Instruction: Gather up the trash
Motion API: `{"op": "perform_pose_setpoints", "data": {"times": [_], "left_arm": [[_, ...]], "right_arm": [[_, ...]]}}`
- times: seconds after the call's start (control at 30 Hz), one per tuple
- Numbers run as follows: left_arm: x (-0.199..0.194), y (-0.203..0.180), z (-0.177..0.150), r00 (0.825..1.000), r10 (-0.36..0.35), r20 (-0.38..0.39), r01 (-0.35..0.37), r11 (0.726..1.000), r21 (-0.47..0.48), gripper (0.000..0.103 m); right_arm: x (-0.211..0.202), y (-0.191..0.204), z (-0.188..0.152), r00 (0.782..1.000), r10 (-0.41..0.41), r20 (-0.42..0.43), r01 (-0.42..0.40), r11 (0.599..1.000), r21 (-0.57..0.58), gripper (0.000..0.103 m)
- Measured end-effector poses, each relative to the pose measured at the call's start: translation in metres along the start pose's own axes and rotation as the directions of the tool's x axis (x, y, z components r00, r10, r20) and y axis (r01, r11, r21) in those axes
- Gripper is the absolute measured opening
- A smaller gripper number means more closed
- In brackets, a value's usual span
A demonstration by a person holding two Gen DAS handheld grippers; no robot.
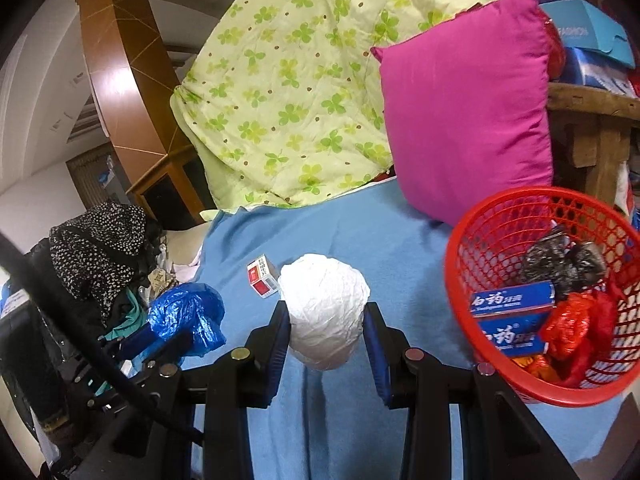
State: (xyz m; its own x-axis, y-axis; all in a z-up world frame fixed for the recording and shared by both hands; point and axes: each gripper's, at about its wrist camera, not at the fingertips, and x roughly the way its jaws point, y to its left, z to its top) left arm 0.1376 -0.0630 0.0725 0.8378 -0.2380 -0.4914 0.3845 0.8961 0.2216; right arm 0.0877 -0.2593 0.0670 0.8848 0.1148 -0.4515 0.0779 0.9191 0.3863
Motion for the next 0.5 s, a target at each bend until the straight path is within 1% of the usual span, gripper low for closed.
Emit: {"op": "perform_pose_setpoints", "data": {"times": [0.27,0.5], "left_arm": [[-0.021,-0.013,0.009,1.0,-0.005,0.029,0.004,1.0,0.031,0.04],[-0.036,-0.027,0.018,0.998,-0.014,0.054,0.011,0.999,0.052,0.04]], "right_arm": [[-0.035,-0.004,0.004,0.999,-0.005,0.046,0.006,1.0,-0.013,0.039],[-0.057,-0.011,0.009,0.996,-0.03,0.082,0.032,0.999,-0.016,0.039]]}}
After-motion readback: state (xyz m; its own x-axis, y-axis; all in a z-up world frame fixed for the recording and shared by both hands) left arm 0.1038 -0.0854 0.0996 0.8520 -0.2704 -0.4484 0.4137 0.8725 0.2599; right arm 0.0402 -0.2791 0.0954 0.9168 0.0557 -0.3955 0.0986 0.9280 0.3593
